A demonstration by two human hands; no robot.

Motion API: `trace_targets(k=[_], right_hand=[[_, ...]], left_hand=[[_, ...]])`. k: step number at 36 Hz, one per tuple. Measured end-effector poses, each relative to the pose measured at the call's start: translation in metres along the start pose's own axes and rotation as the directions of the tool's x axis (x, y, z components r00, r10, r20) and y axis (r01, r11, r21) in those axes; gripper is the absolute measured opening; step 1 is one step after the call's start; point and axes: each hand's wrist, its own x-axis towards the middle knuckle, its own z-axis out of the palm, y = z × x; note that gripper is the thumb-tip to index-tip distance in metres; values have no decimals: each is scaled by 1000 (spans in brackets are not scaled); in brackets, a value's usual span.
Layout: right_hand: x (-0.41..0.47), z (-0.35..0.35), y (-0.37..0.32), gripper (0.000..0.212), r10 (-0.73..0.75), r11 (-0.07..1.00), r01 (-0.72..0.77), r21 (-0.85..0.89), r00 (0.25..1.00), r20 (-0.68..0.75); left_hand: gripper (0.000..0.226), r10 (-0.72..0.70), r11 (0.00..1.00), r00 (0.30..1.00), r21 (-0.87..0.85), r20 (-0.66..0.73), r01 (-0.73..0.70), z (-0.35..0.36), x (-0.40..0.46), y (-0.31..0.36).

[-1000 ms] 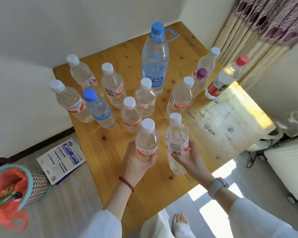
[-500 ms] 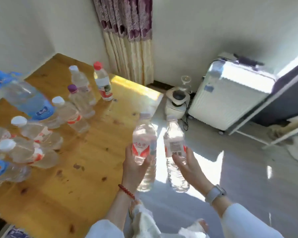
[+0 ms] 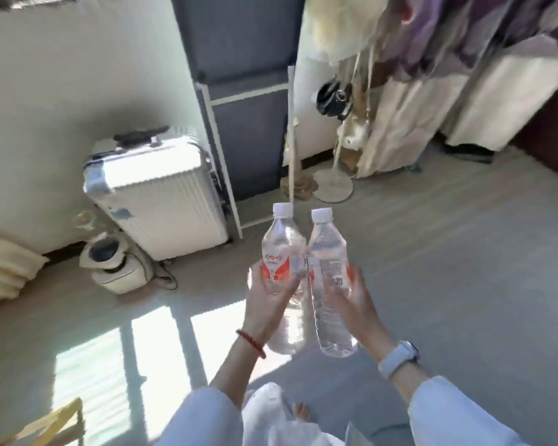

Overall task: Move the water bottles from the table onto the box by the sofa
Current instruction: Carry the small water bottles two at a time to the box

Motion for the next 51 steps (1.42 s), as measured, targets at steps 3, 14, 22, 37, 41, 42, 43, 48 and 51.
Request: trace_targets(k=[3,14,22,37,41,42,43,48,51], right_hand=[[25,-53,6,69,59,994,-42,102,983,-174],[159,-243,41,52,133,984,-49,168,835,-534],[250,-389,42,34,208,973,-86,214,730,-651],[319,-700,131,39,312,950,-162,267,531,-788],[332,-804,155,49,334,942,-186,278,502,-798],[335,-828,159,55,338,941,-191,279,493,-802],[338,-852,163,63,344,939,-201,280,487,-803],[356,-955,176,69,367,930,-203,306,471,-802],[373,-1016,188,56,359,933,-171,316,467,-808]], left_hand=[[72,4,999,992,49,127,-10,61,39,19],[67,95,949,873,221,479,-225,280,200,78],[38,108,891,745,269,658,-367,442,309,147],[45,103,836,455,171,885,-522,824,361,201],[42,103,811,413,164,905,-562,938,364,229],[42,103,807,400,159,911,-568,963,365,238],[41,103,805,388,152,916,-573,988,365,246],[51,109,825,372,125,922,-552,1096,373,274],[59,91,832,375,137,923,-538,1162,386,281]])
